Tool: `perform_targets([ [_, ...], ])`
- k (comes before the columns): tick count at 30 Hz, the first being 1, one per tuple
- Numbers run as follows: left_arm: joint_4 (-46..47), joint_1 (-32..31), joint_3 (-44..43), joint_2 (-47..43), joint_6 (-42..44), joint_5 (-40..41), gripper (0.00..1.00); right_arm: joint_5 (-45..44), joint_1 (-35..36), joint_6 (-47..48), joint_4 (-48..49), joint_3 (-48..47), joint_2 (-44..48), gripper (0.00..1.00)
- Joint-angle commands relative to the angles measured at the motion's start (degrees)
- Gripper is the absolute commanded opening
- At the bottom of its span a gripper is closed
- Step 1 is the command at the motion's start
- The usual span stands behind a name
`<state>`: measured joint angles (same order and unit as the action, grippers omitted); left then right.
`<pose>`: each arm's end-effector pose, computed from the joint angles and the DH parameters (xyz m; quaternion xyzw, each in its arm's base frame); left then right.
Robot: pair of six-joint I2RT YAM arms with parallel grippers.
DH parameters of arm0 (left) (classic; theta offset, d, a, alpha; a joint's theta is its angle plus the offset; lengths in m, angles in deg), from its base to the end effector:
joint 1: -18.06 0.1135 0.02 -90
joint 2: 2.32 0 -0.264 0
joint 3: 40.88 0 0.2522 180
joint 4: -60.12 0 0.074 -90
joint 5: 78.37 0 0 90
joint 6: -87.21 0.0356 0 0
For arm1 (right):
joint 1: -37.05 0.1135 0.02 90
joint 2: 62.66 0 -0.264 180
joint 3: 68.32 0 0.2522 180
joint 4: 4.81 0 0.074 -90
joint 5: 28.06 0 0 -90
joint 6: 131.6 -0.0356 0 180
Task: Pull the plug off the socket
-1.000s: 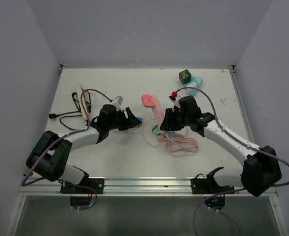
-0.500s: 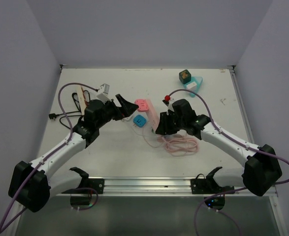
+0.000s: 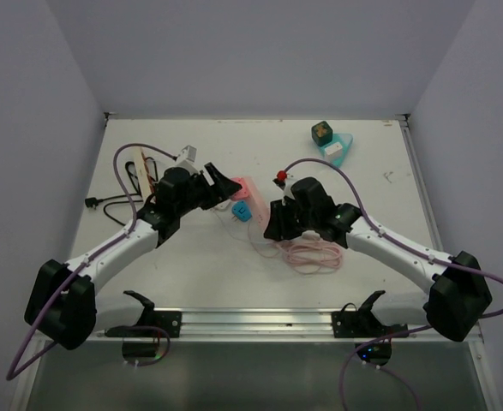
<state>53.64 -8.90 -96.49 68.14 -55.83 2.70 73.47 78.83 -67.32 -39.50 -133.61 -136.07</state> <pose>0.2445 -0.1306 0.2580 -0.1430 0.8119 -0.4107 0.3894 0.1997 0.1880 0.2569 -0.1672 0.8972 0.2978 0.2800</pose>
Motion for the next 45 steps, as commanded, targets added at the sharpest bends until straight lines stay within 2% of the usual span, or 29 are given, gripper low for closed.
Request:
perform_targets([
  [1, 2.11, 0.16, -3.33, 1.08, -2.07, -1.35, 0.67, -0.89, 0.76, 0.05, 4.84, -3.58, 2.83, 0.0],
  [3, 2.29, -0.02, -3.85, 1.52, -2.25, -1.97, 0.6, -1.94, 0.85, 0.23, 4.76, -3.58, 2.92, 0.0],
  [5, 2.47, -0.46, -3.95, 1.53, -2.34, -2.32, 0.48, -2.56, 0.85, 0.49, 4.58, -3.4, 3.09, 0.0],
  [8, 1.85, -0.55, -3.86, 1.09, -2.51, -2.32, 0.26, -4.14, 0.85, 0.75, 4.67, -2.62, 2.83, 0.0],
  [9, 1.68, -0.55, -3.86, 0.48, -2.51, -2.32, 0.12, -4.93, 0.85, 0.75, 4.67, -2.35, 2.92, 0.0],
  [11, 0.89, -0.55, -3.77, -0.84, -2.6, -1.45, 0.0, -6.86, 0.76, 0.93, 4.14, -1.39, 2.57, 0.0],
  [21, -4.56, 0.94, -3.59, -6.82, -4.44, 1.89, 0.0, -18.91, -2.31, -3.19, 1.77, 4.06, -1.12, 0.0],
  [24, -9.55, 1.99, -4.47, -9.62, -5.58, 4.44, 0.0, -20.05, -4.16, -4.43, 1.85, 5.82, -2.17, 0.0],
  [27, -13.95, 3.14, -5.18, -12.08, -6.55, 6.64, 0.0, -19.79, -5.22, -5.05, 2.64, 6.53, -2.53, 0.0],
  [31, -15.46, 3.58, -5.0, -14.47, -7.17, 7.61, 0.0, -17.78, -5.57, -5.22, 3.79, 5.48, -3.5, 0.0],
  [36, -14.86, 3.67, -4.48, -12.8, -4.1, 3.93, 0.01, -11.71, -5.66, -4.26, 7.65, 3.63, -2.36, 0.0],
  [39, -11.96, 3.58, -1.58, -10.61, -2.6, 1.03, 0.16, -7.41, -5.57, -3.21, 9.15, 2.14, -0.43, 0.0],
  [45, -2.22, 3.67, 1.15, -1.04, -1.28, -4.69, 0.24, -2.57, -5.66, -2.41, 10.03, 0.9, 1.78, 0.0],
])
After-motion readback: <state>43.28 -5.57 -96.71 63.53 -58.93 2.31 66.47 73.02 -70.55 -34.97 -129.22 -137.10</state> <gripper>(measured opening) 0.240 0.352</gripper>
